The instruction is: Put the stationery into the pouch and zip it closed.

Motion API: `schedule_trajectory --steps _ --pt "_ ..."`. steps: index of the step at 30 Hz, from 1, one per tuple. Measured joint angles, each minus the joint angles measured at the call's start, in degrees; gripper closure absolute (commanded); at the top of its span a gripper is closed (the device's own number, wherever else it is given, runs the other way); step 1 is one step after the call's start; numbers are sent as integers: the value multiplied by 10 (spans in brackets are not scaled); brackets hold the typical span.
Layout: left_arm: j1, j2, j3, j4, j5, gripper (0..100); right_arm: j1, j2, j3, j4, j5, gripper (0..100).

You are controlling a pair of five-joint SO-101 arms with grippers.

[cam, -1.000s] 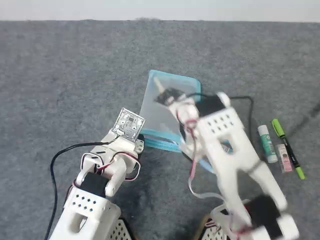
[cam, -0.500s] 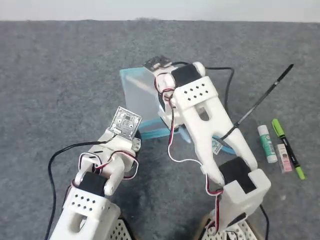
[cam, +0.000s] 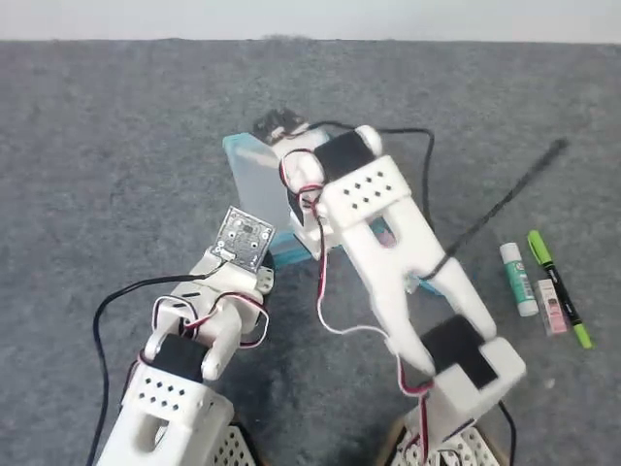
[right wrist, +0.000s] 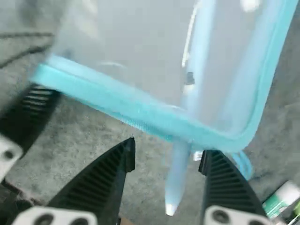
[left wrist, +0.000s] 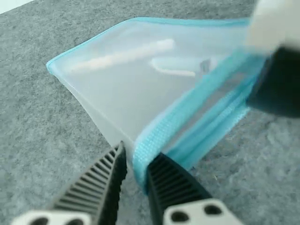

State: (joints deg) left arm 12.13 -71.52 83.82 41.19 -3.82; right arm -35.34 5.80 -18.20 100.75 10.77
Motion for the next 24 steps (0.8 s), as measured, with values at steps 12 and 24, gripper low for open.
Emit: schedule_trajectory --steps 12,24 --pt "-38 1 2 1 -4 989 99 -222 102 0 91 768" --pt "1 1 -11 28 -45 989 422 -277 447 -161 271 768"
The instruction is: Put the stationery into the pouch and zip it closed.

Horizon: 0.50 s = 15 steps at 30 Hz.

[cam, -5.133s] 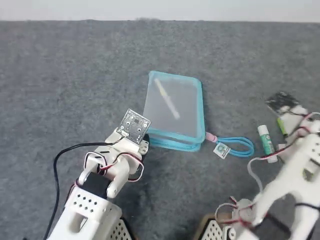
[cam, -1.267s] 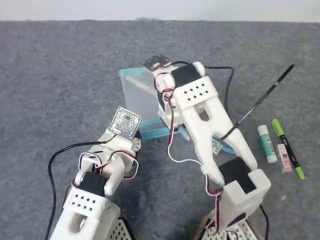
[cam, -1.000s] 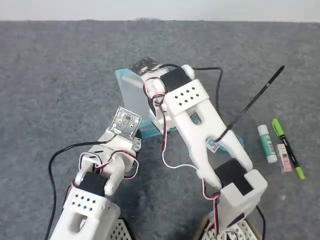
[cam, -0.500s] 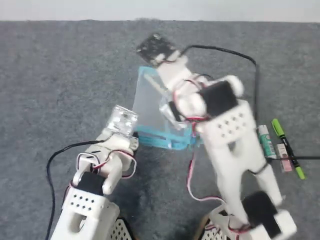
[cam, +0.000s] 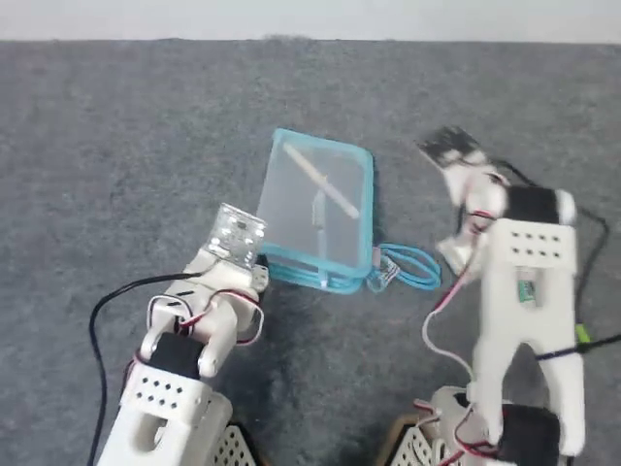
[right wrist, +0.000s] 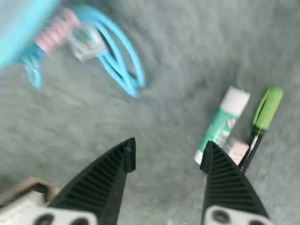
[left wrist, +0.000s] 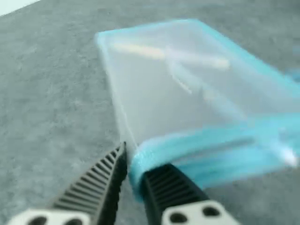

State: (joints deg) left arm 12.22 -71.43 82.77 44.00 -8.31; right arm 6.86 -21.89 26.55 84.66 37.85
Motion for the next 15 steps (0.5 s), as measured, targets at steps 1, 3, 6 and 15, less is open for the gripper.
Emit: schedule_trajectory --steps 1,3,6,15 --pt "23 0 0 15 -19 989 24 0 22 -20 10 768" --pt "47 0 -2 37 -39 989 73 0 45 -51 19 768" --pt "-6 0 -33 44 -1 989 148 0 49 -78 34 768" --pt "41 0 -36 94 -95 989 228 9 80 -91 127 768"
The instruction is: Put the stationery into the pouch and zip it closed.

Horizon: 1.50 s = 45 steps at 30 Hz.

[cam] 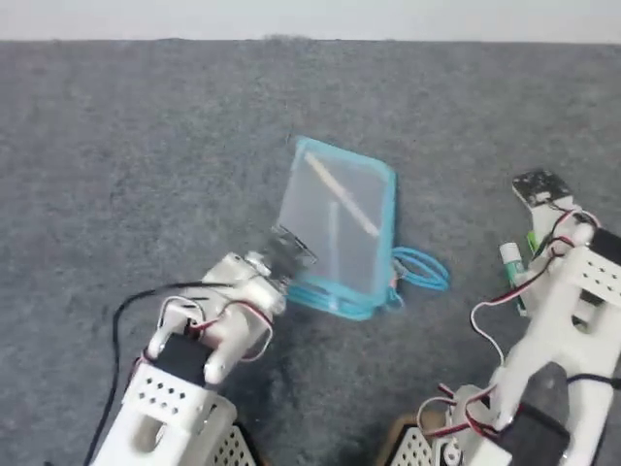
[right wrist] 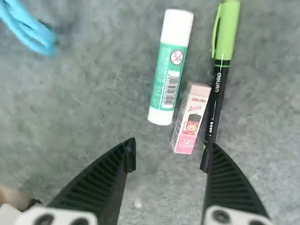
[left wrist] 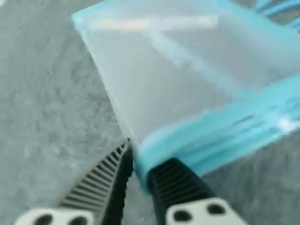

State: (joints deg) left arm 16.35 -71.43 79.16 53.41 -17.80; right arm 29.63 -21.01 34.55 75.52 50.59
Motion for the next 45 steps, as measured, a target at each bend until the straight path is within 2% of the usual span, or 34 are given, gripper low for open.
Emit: schedule_trajectory --steps 3,7,10,13,18,23,32,39,41,44,45 --pt "-41 0 -8 3 46 989 13 39 0 -17 7 768" --pt "-18 0 -8 13 4 989 17 100 0 -43 8 768" --pt "-30 0 -8 13 37 989 30 133 -12 -47 8 768" --pt "-31 0 -8 12 40 989 52 154 -45 -47 12 768" --pt "-33 0 4 -9 40 989 95 187 -91 -52 92 768" --pt "-34 0 4 -10 40 989 105 229 -98 -69 149 768" --pt "-34 0 4 -10 40 989 107 293 -114 -165 155 768" --pt "-34 0 4 -10 40 989 106 327 -114 -201 155 771" --pt "-34 0 4 -10 40 989 106 336 -114 -203 155 829" --pt "-34 0 4 -10 40 989 106 345 -118 -206 155 998" --pt "-34 0 4 -10 40 989 107 349 -127 -206 155 987"
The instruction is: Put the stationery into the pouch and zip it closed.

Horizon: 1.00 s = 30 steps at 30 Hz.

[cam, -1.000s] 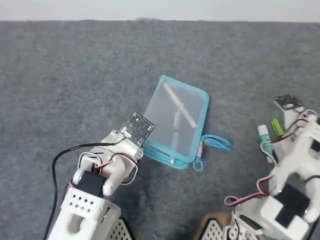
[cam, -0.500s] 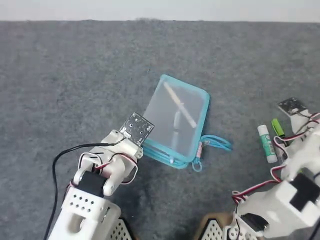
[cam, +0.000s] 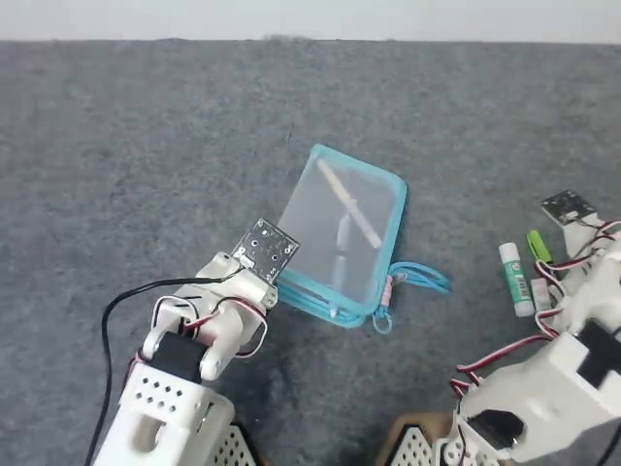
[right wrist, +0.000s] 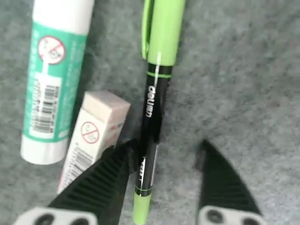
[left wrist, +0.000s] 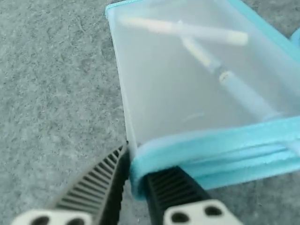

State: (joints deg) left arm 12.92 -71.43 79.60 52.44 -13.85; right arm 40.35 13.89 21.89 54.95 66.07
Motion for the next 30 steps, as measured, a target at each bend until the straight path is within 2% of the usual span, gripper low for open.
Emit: schedule_trajectory --steps 1,4,7,11,16,23,30 --pt "0 0 0 0 0 989 0 2 -2 0 0 965" --pt "0 0 0 0 0 989 4 2 -3 6 0 991" --pt "0 0 0 -1 0 989 5 1 -21 51 -13 992" --pt "-1 0 15 -30 5 989 1 -33 -62 172 -63 991" --pt "-3 0 22 -60 48 989 -46 -130 -120 345 -76 991" --pt "-3 0 22 -74 84 989 -186 -328 -125 446 -181 991" --pt "-3 0 22 -90 84 989 -464 -527 -8 455 -239 991"
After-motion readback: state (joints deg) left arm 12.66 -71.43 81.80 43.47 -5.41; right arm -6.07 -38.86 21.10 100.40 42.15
